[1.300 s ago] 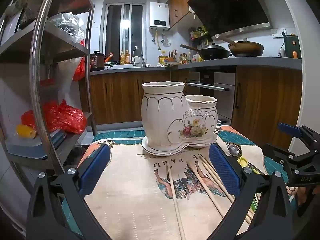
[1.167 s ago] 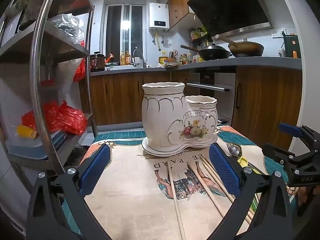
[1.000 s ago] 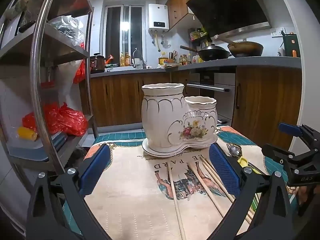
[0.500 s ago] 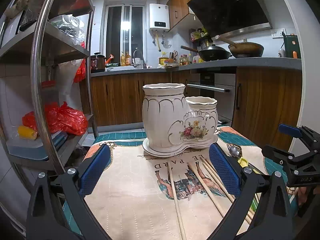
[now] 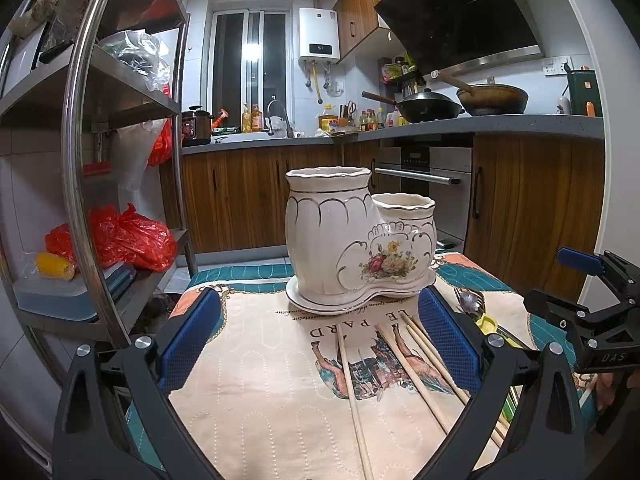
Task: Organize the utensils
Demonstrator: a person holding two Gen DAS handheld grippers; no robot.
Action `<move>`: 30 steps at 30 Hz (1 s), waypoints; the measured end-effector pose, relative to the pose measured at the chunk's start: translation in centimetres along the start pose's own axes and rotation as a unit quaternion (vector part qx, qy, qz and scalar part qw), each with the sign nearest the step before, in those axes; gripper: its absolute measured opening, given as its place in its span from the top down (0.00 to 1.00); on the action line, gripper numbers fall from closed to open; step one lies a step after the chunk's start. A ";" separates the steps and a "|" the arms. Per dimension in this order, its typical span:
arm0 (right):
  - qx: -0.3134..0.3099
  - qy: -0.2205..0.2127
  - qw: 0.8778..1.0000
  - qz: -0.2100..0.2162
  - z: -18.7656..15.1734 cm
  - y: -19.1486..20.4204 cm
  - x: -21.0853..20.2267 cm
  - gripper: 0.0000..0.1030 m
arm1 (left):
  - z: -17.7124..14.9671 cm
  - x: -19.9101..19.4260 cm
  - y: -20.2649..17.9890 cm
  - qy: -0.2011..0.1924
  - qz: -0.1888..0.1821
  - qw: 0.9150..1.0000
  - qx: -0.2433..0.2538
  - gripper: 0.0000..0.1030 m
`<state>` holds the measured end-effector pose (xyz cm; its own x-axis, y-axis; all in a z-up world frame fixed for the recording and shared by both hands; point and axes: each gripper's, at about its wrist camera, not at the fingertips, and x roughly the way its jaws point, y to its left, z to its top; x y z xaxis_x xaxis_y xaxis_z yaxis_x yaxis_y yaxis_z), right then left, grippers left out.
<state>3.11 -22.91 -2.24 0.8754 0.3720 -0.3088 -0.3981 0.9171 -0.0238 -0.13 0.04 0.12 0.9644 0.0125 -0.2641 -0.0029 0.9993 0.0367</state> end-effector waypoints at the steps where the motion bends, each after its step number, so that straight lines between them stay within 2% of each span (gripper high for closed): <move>1: 0.000 0.000 1.000 0.000 0.0 0.0 0.0 0.05 | 0.0 0.1 0.0 0.001 0.000 1.000 0.000 0.05; 30: 0.000 0.001 1.000 0.000 0.0 0.0 0.1 0.05 | 0.0 0.0 -0.2 0.000 0.002 1.000 0.002 0.05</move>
<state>3.18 -22.91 -2.27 0.8743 0.3723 -0.3114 -0.3985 0.9169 -0.0226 -0.12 -0.12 0.09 0.9644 0.0164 -0.2638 -0.0057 0.9991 0.0413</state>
